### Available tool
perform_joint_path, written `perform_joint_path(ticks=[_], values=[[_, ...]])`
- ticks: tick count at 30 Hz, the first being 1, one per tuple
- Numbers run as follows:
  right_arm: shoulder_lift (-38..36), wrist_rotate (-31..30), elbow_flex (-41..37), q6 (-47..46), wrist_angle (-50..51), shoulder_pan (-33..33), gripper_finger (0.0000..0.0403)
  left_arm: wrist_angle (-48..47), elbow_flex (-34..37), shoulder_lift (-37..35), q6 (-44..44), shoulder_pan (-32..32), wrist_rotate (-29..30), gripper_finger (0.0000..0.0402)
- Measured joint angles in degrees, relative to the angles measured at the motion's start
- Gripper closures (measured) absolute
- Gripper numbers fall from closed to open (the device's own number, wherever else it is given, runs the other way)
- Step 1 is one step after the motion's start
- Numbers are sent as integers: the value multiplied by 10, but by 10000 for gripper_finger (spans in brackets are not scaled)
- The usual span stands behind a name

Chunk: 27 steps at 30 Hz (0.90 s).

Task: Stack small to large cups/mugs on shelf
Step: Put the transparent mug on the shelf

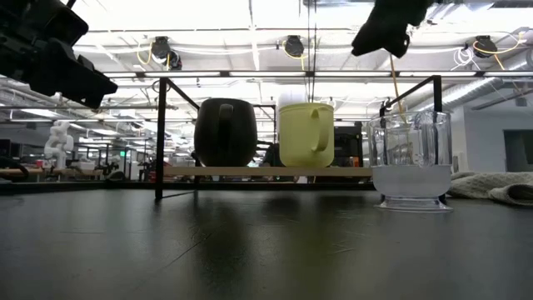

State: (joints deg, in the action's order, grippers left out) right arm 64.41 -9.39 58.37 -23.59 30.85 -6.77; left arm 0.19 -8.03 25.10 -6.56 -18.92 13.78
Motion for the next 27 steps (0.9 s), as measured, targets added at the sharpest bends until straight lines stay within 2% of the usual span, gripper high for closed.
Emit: perform_joint_path(ticks=[11, 16, 20, 22, 27], values=[[-26, -14, -119, 25, -140, -73, 332, 1, 0, 0, -10, 0, 37, 382], [-26, -37, -129, 42, -143, -96, 332, 3, 0, 0, -11, 0, 48, 382], [-27, -83, -130, 75, -144, -124, 332, 20, 0, 0, -9, 0, 48, 382], [-30, -112, -130, 87, -143, -140, 332, 38, 0, 0, -3, 0, 55, 382], [-43, -134, -130, 99, -143, -167, 332, 61, 0, -1, 30, 0, 76, 382]])
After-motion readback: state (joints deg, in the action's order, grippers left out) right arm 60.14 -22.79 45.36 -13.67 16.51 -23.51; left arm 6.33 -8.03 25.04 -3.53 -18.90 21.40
